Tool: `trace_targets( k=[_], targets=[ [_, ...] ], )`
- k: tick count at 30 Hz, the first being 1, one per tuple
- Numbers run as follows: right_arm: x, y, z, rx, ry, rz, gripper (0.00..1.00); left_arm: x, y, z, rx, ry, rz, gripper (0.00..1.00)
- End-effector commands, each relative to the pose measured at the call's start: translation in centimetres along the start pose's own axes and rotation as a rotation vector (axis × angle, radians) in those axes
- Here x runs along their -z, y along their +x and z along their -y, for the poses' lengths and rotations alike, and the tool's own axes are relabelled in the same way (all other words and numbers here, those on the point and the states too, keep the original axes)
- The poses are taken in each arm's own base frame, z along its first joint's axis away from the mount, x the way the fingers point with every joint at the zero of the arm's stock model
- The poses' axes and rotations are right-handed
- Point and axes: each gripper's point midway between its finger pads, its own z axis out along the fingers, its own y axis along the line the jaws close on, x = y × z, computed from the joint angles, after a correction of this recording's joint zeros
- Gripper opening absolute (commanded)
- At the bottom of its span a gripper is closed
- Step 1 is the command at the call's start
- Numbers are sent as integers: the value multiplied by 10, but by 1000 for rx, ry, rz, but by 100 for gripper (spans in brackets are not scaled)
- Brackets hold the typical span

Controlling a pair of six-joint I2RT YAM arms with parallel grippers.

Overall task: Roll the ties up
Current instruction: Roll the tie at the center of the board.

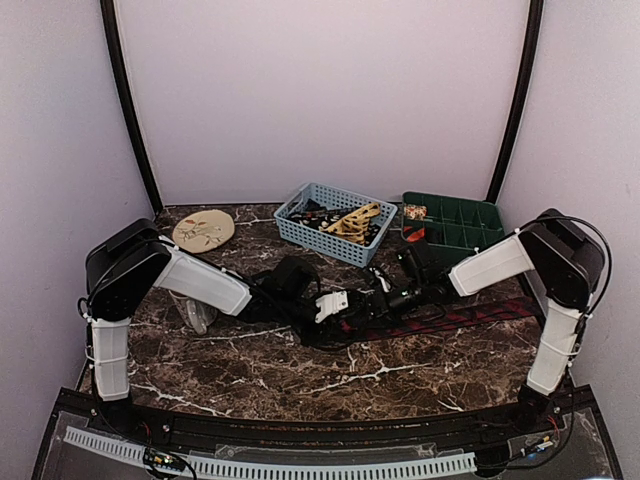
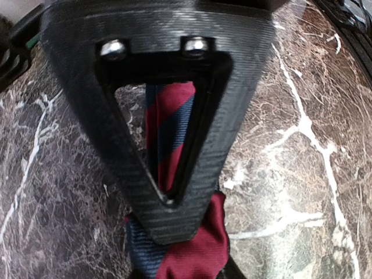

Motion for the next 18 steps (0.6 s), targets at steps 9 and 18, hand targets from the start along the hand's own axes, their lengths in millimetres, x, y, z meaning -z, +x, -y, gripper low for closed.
trace_targets(
  k=[9, 18],
  targets=[
    [9, 23, 48, -21, 116, 1, 0, 24, 20, 18, 72, 3, 4, 60],
    [10, 29, 68, -34, 149, 19, 0, 4, -4, 27, 115, -3, 182, 86]
  ],
)
